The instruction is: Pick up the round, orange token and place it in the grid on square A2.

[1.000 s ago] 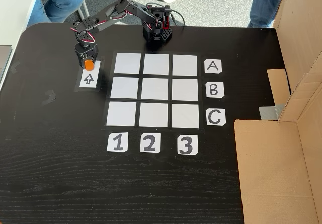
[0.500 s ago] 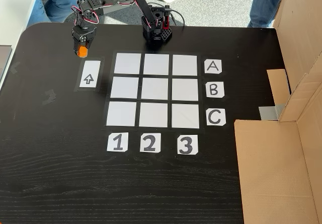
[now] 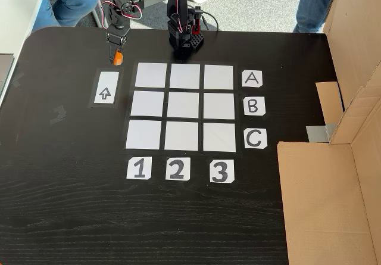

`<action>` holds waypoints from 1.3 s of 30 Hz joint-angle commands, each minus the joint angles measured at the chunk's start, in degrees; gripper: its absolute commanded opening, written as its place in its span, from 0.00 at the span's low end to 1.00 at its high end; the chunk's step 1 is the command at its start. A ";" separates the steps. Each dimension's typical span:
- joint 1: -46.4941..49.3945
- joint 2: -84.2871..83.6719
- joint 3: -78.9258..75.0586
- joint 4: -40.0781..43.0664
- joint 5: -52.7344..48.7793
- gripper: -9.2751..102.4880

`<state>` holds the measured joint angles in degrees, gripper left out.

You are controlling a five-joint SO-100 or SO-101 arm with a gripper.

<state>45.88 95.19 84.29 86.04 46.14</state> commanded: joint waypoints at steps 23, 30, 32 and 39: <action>-24.61 41.31 31.29 3.78 -9.67 0.08; -34.19 41.84 34.63 3.78 -9.67 0.08; -35.95 41.31 35.68 3.78 -10.63 0.08; -39.73 38.23 40.34 3.69 -16.00 0.08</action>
<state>8.70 135.62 121.99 89.47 33.13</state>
